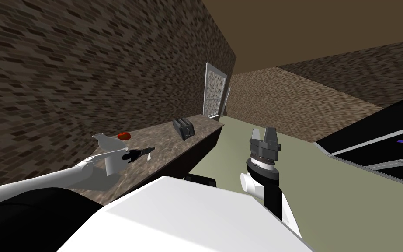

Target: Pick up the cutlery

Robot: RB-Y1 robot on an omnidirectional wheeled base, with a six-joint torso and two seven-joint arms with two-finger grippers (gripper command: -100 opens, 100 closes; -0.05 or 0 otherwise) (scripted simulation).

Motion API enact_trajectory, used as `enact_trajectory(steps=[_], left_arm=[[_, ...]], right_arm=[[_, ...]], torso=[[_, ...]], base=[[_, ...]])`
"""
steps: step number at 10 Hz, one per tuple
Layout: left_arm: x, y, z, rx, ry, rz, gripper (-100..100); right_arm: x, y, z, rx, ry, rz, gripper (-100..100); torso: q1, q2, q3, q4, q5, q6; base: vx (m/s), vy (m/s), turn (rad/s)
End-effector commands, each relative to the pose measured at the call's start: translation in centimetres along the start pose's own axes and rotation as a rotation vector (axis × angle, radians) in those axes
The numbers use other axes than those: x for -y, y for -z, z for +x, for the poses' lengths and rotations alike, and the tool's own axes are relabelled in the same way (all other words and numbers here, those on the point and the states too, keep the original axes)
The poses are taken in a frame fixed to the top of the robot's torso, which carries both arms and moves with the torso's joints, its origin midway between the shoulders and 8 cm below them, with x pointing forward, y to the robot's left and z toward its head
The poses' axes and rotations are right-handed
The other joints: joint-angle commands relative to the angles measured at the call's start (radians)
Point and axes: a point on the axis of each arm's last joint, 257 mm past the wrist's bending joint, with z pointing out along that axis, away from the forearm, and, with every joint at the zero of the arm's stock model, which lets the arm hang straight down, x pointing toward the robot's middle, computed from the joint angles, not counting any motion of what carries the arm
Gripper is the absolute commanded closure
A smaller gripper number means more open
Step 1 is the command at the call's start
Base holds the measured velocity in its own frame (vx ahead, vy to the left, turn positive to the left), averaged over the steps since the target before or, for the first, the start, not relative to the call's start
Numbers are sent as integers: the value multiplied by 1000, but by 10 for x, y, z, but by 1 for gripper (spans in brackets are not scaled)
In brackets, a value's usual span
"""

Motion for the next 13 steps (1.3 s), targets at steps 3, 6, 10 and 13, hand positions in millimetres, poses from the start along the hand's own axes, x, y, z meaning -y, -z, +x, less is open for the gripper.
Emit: enact_trajectory(steps=[3, 6, 10, 13], left_arm=[[-29, -5, -1, 10, 11, -1, -100], [-47, -6, 0, 13, 15, -4, -100], [-85, -5, 7, 14, 20, -19, -100], [-106, -3, 9, 16, 22, -18, -100]], right_arm=[[0, 0, 0, 0, 0, 0, 0], [0, 0, 0, 0, 0, 0, 0], [0, 0, 0, 0, 0, 0, 0], [0, 0, 0, 0, 0, 0, 0]], torso=[[-3, -3, -2, -1, -1, 0], [-2, -1, 0, 0, 0, 0], [-1, 0, 0, 0, -1, 0], [-3, -2, -1, 0, -1, 0]], base=[[68, -63, -12], [42, -40, -11], [48, -46, -14], [65, -56, -13]])
